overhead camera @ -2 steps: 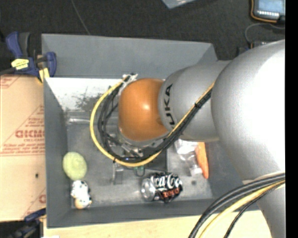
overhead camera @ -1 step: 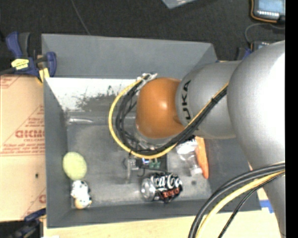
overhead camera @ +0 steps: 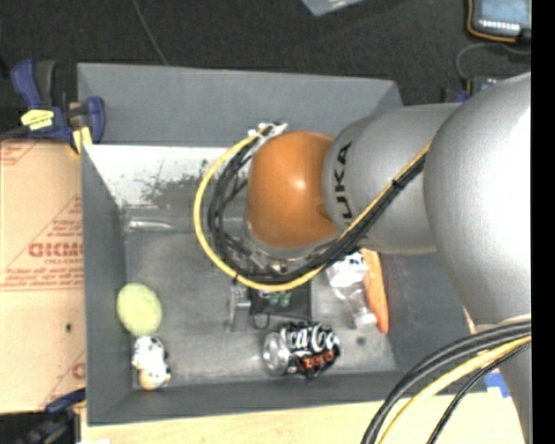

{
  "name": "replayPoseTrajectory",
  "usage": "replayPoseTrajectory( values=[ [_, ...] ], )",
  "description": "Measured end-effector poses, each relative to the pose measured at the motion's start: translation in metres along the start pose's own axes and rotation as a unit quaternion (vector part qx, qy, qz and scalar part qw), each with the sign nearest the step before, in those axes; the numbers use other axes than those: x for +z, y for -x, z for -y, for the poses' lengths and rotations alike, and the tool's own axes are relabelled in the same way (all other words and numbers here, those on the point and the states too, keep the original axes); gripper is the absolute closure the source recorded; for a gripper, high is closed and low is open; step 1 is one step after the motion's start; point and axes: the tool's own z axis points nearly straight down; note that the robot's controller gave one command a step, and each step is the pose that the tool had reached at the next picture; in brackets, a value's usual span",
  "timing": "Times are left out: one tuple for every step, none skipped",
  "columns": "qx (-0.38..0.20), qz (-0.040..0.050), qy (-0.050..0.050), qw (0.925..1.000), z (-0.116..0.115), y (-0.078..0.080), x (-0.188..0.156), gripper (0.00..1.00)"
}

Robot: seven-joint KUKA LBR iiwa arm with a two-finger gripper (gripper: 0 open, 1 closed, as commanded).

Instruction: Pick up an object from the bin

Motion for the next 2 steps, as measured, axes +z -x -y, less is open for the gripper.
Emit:
replayPoseTrajectory(
  values=[
    [0.006,-0.0047,0.005,1.0000,-0.027,0.017,-0.029,0.00],
    [0.098,0.0035,0.002,0.9952,0.032,0.023,-0.004,0.00]
  ],
)
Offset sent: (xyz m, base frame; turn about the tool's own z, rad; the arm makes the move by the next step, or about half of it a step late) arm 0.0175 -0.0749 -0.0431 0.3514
